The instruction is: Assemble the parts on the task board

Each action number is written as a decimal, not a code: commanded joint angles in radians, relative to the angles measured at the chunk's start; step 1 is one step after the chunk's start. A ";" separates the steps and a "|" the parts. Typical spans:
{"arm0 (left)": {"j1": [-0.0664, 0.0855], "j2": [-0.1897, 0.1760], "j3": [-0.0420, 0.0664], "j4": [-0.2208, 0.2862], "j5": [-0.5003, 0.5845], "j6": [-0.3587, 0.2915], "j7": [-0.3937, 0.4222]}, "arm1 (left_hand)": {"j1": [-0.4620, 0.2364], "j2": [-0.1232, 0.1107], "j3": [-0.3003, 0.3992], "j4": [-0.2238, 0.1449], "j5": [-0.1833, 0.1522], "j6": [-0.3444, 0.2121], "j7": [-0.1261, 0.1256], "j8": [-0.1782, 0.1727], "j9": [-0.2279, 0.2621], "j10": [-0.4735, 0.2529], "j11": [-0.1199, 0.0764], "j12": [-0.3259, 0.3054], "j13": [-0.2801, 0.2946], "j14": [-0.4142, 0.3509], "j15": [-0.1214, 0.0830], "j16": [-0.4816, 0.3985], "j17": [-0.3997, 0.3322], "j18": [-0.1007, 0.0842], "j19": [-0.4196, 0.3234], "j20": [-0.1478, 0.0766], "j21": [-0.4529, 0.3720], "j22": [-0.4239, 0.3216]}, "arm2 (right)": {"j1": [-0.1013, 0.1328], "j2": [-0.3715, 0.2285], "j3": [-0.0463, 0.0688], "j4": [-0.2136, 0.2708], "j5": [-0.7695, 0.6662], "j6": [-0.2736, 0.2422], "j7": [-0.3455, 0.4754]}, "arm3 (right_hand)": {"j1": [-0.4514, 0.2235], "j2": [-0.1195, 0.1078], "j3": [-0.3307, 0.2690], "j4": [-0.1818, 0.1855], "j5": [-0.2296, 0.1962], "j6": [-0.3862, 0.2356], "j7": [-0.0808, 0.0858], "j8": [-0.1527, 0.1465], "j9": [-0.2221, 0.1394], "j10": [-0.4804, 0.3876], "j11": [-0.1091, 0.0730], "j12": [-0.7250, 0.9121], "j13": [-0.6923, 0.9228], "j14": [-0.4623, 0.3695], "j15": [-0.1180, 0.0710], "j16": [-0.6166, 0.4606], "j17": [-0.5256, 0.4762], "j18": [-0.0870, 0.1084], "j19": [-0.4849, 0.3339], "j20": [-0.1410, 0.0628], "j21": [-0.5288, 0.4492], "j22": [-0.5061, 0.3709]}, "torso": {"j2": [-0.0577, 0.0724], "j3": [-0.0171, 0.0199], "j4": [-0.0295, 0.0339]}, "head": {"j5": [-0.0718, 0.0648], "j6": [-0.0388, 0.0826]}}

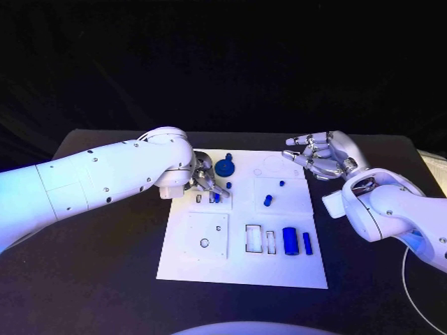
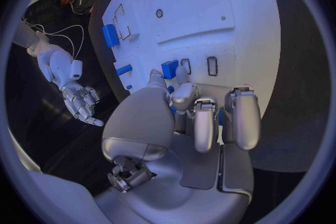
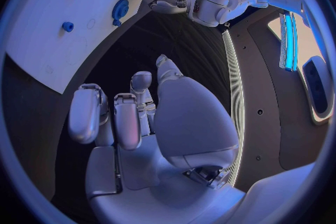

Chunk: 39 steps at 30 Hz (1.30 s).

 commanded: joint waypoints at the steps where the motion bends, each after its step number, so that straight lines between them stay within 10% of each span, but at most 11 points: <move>1: 0.001 -0.001 0.000 0.004 0.005 0.023 0.000 | -0.008 0.000 -0.009 -0.001 -0.004 -0.001 0.000 0.006 0.002 0.007 0.001 0.004 0.000 0.103 -0.003 0.003 0.263 -0.007 0.011 -0.003 0.003 0.081 | -0.003 0.002 0.000 0.000 -0.001 0.017 0.004 | -0.006 0.006 -0.004 0.004 0.005 -0.001 -0.003 0.002 0.001 -0.001 -0.002 0.009 0.002 0.052 0.006 -0.003 0.020 0.010 -0.004 -0.001 -0.004 0.002 | 0.000 0.0000 0.0000 | 0.000 0.002; 19: 0.000 -0.002 0.000 0.009 0.004 0.037 -0.001 | -0.006 -0.003 -0.012 -0.002 -0.004 0.000 -0.001 0.007 0.004 0.007 0.001 0.003 -0.001 0.103 -0.003 0.003 0.263 -0.008 0.012 -0.004 0.004 0.082 | -0.007 0.005 0.000 -0.003 0.000 0.020 0.004 | -0.006 0.006 -0.004 0.004 0.005 -0.001 -0.003 0.002 0.001 -0.001 -0.002 0.009 0.002 0.052 0.006 -0.003 0.020 0.010 -0.004 -0.001 -0.004 0.002 | 0.000 0.0001 0.0002 | 0.000 -0.004; 31: 0.000 -0.002 0.000 0.009 0.025 -0.040 0.005 | 0.235 0.124 0.194 -0.094 0.000 -0.052 -0.007 -0.031 0.016 -0.022 -0.007 -0.028 -0.026 0.103 -0.012 0.003 0.263 -0.002 -0.001 -0.012 -0.014 0.066 | -0.009 0.007 0.000 -0.005 0.001 0.024 0.003 | -0.008 0.007 -0.005 0.006 0.004 0.000 -0.003 0.002 0.001 0.000 -0.002 0.010 0.003 0.052 0.006 -0.002 0.023 0.010 -0.004 -0.001 -0.004 0.003 | 0.001 0.0002 -0.0003 | 0.001 -0.004; 39: 0.000 -0.014 0.000 0.018 0.068 -0.053 0.009 | 0.234 -0.009 0.504 -0.056 0.002 -0.053 0.007 -0.058 0.032 -0.033 0.003 -0.051 -0.045 0.103 0.000 0.003 0.263 0.000 -0.006 -0.004 -0.024 0.063 | -0.009 0.007 0.000 -0.007 0.003 0.034 0.002 | -0.010 0.008 -0.007 0.007 0.005 0.000 -0.003 0.002 0.001 0.001 -0.002 0.012 0.003 0.052 0.006 -0.002 0.022 0.010 -0.003 -0.002 -0.004 0.003 | 0.001 0.0010 -0.0010 | 0.001 -0.006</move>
